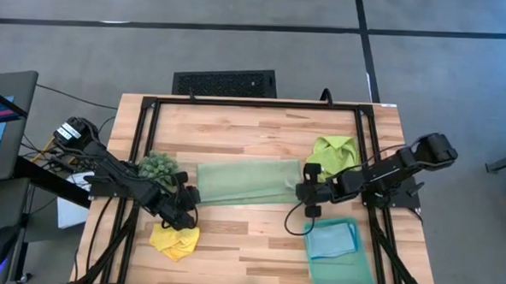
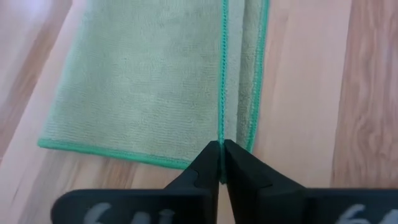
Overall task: Fold microfiber towels
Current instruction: Fold the green microfiber cloth
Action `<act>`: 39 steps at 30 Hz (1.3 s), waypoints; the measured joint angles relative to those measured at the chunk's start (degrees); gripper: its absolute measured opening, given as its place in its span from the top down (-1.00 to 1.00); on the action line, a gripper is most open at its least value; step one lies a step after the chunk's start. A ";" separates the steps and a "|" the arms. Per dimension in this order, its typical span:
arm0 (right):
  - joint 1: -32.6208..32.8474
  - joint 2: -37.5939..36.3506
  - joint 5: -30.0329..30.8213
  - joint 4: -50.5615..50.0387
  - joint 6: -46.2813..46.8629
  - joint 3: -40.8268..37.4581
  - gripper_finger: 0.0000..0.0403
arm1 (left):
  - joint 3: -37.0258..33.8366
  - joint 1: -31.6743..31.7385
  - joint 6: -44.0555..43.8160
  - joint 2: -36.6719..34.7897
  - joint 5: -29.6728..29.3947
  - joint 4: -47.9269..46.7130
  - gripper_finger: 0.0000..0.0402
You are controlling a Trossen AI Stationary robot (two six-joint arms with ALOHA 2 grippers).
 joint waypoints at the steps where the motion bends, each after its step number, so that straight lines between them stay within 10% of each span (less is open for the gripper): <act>1: 0.00 -0.62 0.83 -0.04 0.09 0.00 0.89 | 0.00 0.00 0.00 0.00 -0.36 0.12 0.88; 9: 0.02 -6.24 3.40 -2.08 -0.16 -0.02 0.89 | 0.00 0.00 0.03 0.00 -1.28 0.34 0.54; 22: 0.00 -6.46 -9.80 -3.73 -0.21 -0.02 0.85 | 0.00 0.00 0.58 0.00 -1.21 1.76 0.48; 32: -0.14 -6.57 -15.30 -7.08 -1.21 0.22 0.25 | 2.15 0.13 -1.04 -0.86 2.08 -1.93 0.03; 39: -2.34 -10.36 -20.71 -6.93 -5.96 1.53 0.00 | 4.79 1.30 1.11 -5.03 -9.82 -5.11 -0.04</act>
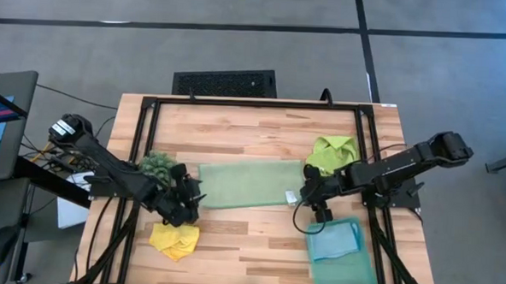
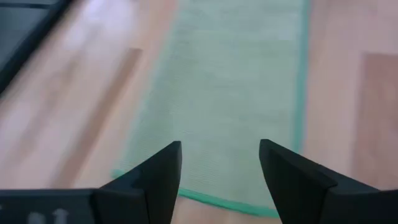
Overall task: Fold microfiber towels
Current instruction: Fold the green microfiber cloth
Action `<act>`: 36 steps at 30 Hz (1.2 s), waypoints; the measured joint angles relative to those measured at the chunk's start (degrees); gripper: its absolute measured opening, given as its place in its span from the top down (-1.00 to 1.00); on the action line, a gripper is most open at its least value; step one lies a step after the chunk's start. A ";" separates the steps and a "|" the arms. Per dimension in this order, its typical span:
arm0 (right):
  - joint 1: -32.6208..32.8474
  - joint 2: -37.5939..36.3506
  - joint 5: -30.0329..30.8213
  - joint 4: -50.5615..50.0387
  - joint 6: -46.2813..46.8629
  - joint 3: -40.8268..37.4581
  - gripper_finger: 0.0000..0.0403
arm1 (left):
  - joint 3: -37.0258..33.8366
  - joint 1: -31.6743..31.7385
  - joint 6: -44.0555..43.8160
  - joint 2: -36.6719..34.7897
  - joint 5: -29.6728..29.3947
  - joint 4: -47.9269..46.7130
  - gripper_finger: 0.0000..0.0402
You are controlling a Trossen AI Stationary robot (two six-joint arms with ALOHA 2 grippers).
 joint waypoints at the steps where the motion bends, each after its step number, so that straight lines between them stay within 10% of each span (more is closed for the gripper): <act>1: -1.04 -0.53 -0.33 0.09 -0.13 -0.04 0.01 | -0.15 0.84 0.01 -0.57 -0.32 -0.16 -0.04; 11: -9.44 -1.37 -0.16 2.94 1.74 -0.57 0.40 | -7.18 9.20 1.95 0.45 8.12 9.33 0.18; 17: -15.58 3.63 1.90 10.76 8.71 -0.50 0.55 | -9.91 14.18 -4.37 0.36 -2.00 17.16 0.32; 28: -27.49 15.82 2.35 18.90 14.38 -0.33 0.77 | -9.97 29.48 -3.05 4.52 1.37 19.52 0.60; 36: -26.69 11.33 2.32 16.91 13.91 -0.71 0.89 | -7.46 31.00 -2.58 8.88 1.40 21.14 0.73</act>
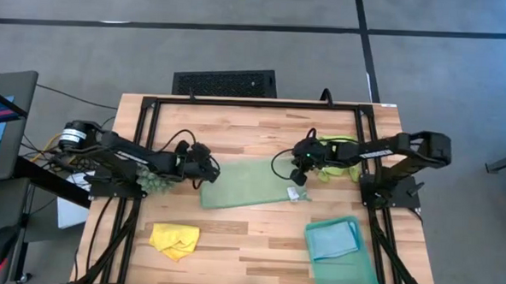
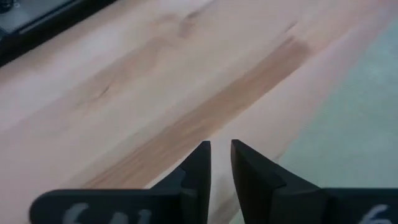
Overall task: Fold microfiber towels
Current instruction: Fold the green microfiber cloth
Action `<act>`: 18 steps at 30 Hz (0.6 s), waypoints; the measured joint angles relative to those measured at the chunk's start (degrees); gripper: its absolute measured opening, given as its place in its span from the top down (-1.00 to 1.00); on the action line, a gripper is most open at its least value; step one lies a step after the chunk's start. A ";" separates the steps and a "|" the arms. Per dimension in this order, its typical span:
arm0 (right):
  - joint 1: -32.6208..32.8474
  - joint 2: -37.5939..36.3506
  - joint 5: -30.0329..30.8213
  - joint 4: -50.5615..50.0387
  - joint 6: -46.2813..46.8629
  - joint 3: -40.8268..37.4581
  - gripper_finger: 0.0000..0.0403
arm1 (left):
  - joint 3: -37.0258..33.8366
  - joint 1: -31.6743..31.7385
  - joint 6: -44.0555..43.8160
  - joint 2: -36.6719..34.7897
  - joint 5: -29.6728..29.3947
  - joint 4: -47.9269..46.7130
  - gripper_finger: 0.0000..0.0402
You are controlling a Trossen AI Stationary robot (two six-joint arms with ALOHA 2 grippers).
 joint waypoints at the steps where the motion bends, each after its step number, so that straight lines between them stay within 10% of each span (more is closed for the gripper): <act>1: 0.24 -1.35 -0.08 0.05 -0.01 0.07 0.90 | 0.48 -0.08 0.03 0.00 0.13 -0.03 0.74; 18: 1.23 7.25 3.28 6.28 0.32 0.34 0.90 | -5.69 0.50 1.51 0.00 8.87 12.96 0.99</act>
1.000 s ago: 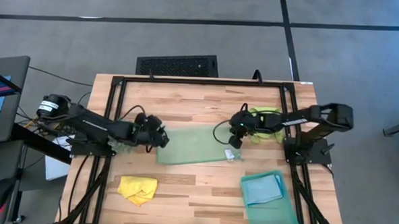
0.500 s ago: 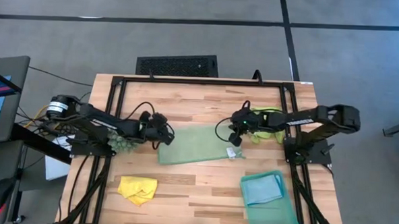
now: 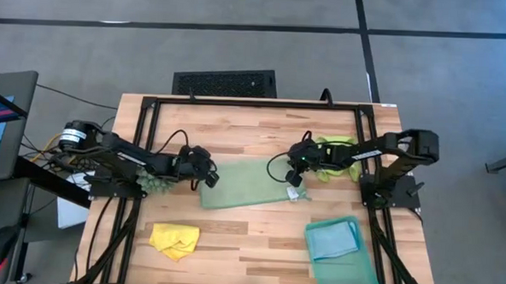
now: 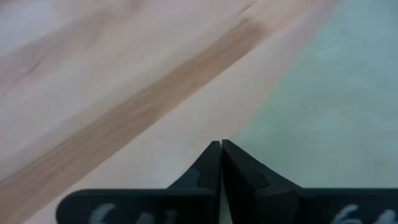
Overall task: Fold microfiber towels
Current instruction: Fold the green microfiber cloth
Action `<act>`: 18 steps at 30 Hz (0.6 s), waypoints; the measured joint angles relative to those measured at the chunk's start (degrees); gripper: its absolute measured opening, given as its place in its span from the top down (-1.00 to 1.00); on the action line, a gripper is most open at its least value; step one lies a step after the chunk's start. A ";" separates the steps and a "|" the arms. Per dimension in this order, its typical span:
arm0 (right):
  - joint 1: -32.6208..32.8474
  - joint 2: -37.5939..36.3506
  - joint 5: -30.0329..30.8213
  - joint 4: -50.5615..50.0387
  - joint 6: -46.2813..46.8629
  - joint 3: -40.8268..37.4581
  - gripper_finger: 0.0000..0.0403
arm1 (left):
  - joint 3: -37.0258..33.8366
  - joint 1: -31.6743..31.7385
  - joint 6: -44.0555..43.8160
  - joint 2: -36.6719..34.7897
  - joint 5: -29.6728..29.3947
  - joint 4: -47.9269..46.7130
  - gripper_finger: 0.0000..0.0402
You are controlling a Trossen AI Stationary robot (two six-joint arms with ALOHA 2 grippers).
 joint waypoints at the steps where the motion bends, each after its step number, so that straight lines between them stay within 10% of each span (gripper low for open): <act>1: 0.00 0.04 0.00 -0.05 0.00 0.00 0.90 | -0.47 0.33 -0.80 0.00 -0.11 -0.85 0.99; 18: 0.44 -4.45 -0.42 -2.27 -0.20 -0.42 0.91 | 3.64 -2.79 6.15 -3.36 2.46 2.00 0.99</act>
